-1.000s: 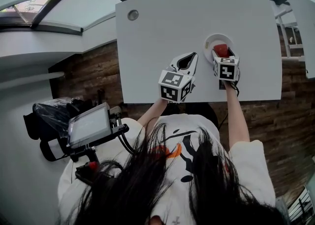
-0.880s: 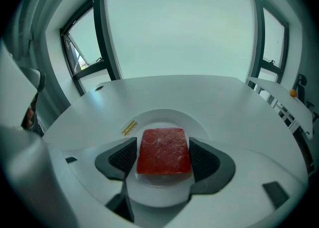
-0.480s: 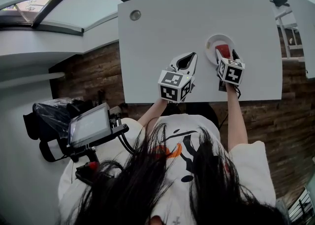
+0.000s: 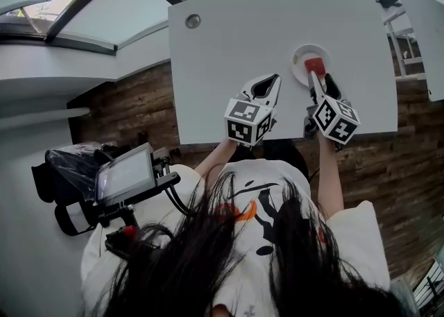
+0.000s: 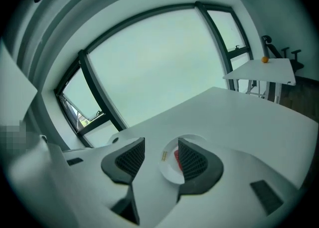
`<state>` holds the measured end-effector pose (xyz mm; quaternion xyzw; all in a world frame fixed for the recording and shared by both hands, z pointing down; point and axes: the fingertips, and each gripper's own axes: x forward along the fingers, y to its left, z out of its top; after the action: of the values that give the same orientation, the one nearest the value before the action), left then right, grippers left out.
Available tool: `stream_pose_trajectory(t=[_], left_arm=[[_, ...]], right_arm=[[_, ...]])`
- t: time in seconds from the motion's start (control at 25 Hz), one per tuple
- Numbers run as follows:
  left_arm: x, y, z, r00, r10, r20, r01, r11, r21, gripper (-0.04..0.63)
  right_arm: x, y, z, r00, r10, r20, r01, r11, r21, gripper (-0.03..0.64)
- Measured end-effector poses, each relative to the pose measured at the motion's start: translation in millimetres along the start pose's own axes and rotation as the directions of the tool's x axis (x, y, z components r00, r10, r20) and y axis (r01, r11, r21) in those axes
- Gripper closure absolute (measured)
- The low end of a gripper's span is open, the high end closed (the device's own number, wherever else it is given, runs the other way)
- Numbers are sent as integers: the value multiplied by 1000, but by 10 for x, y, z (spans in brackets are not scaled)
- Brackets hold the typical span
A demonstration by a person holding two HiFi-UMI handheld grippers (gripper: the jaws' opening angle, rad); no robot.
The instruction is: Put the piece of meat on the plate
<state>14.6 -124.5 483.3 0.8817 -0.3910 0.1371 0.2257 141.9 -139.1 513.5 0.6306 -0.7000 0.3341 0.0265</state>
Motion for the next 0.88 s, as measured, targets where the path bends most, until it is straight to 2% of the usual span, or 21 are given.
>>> stream_pose_trajectory(t=[0.2, 0.24, 0.28, 0.36, 0.44, 0.72, 0.8, 0.88], left_arm=[[37, -140, 47, 999, -39, 5, 38, 999, 19, 590], [41, -158, 55, 999, -45, 6, 45, 999, 23, 591], [35, -176, 60, 999, -53, 8, 52, 998, 28, 591], [-40, -223, 51, 997, -71, 12, 70, 997, 39, 591], [-217, -276, 8, 996, -90, 18, 89, 995, 54, 591], [-1177, -388, -282, 986, -160, 46, 154, 981, 117, 591], [-1118, -356, -293, 987, -158, 42, 153, 982, 111, 591], [-808, -281, -275, 994, -110, 15, 109, 992, 66, 591]], right_arm=[[-164, 53, -50, 1000, 11, 27, -14, 996, 88, 402], [-196, 62, -59, 999, 11, 37, -16, 992, 122, 460], [-236, 77, -69, 999, 12, 49, -19, 988, 154, 488], [-358, 154, -119, 997, 14, 73, -29, 978, 206, 494], [-539, 286, -223, 995, 9, 98, -32, 971, 237, 567], [-1241, 1003, -767, 985, 20, 174, -66, 961, 267, 568], [-1211, 1005, -768, 985, 24, 168, -67, 964, 256, 568], [-988, 829, -678, 994, 47, 103, -71, 965, 251, 568]])
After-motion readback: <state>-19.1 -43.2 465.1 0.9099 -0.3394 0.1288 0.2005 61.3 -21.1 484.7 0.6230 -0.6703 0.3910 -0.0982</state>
